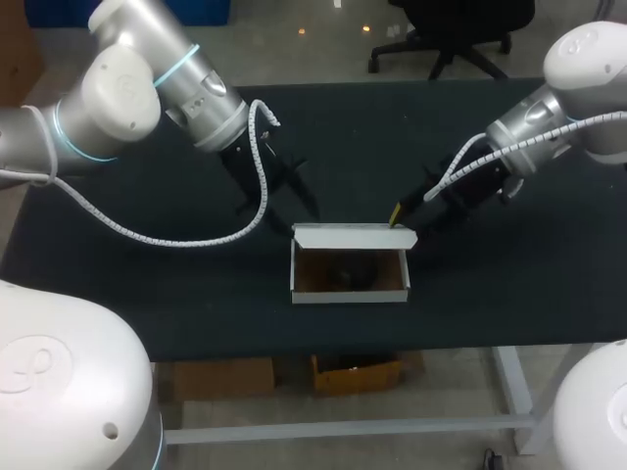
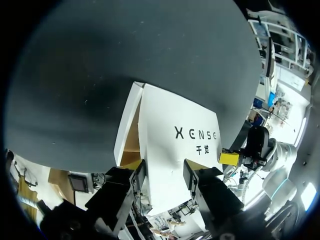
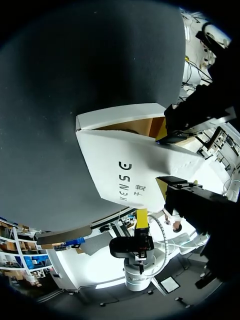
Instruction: Assemble the packaging by folding the flat box into shape, placing the metal phone stand inside, and closing the box properly
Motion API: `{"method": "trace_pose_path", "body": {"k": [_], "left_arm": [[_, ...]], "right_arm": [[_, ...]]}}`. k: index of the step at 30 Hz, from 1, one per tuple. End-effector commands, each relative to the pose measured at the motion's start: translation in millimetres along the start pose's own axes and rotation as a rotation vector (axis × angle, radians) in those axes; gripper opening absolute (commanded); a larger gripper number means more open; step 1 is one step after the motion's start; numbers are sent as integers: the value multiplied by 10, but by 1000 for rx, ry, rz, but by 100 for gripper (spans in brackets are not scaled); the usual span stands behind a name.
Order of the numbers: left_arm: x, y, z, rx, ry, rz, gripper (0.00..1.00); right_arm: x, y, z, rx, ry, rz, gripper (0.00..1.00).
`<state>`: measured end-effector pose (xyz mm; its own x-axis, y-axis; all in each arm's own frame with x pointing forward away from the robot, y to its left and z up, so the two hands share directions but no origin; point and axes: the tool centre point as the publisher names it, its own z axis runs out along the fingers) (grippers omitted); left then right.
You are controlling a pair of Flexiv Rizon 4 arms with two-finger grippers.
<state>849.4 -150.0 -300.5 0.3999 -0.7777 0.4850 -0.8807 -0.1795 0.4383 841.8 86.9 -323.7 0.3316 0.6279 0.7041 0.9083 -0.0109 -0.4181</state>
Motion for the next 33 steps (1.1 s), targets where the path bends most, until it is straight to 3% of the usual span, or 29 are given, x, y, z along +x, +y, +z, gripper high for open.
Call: {"method": "trace_pose_path", "body": {"k": [1, 33], "left_arm": [[-2, 12, 32, 2, 7, 1, 50], [-115, 24, 46, 10, -6, 14, 54]], "right_arm": [[34, 29, 41, 6, -1, -3, 40], [-118, -13, 45, 4, 1, -4, 42]]}}
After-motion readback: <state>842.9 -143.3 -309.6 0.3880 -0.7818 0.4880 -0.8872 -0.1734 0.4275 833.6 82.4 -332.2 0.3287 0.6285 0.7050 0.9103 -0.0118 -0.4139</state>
